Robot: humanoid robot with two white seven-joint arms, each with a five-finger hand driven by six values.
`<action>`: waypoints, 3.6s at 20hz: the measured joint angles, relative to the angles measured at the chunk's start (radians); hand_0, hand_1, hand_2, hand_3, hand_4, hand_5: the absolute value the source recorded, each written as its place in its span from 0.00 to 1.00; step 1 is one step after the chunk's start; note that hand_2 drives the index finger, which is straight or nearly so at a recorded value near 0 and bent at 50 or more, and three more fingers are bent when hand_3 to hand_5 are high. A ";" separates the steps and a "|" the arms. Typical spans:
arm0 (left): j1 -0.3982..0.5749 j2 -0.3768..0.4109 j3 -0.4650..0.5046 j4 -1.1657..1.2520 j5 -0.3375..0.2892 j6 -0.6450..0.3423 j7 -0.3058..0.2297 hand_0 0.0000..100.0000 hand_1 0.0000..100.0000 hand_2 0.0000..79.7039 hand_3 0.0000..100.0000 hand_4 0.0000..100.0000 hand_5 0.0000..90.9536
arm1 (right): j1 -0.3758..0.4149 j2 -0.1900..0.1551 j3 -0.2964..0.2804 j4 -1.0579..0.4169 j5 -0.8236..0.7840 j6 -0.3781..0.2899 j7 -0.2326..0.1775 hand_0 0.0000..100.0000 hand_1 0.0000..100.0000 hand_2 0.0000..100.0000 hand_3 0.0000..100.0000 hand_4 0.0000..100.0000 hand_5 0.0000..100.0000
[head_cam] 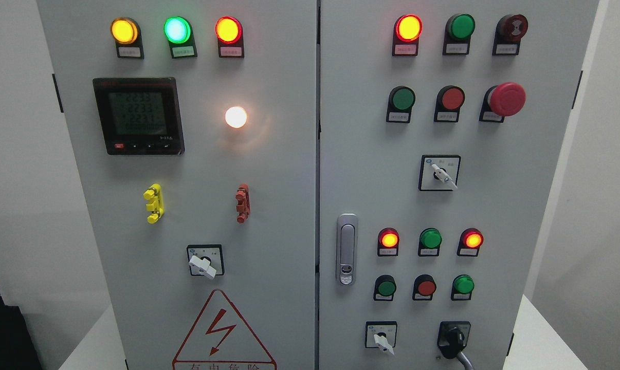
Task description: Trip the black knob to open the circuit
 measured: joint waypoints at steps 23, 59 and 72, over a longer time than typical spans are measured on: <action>0.000 0.000 0.000 0.000 0.000 0.000 0.000 0.12 0.39 0.00 0.00 0.00 0.00 | -0.004 0.000 0.019 -0.004 -0.001 -0.006 0.002 0.00 0.00 0.00 0.92 0.86 0.82; 0.000 0.000 0.000 0.000 0.000 0.000 0.000 0.12 0.39 0.00 0.00 0.00 0.00 | -0.002 0.000 0.023 -0.009 -0.002 -0.011 0.002 0.00 0.00 0.00 0.93 0.86 0.83; 0.000 0.000 0.000 0.000 0.000 0.000 0.000 0.12 0.39 0.00 0.00 0.00 0.00 | 0.001 0.000 0.012 -0.009 -0.005 -0.012 0.007 0.00 0.00 0.00 0.93 0.86 0.83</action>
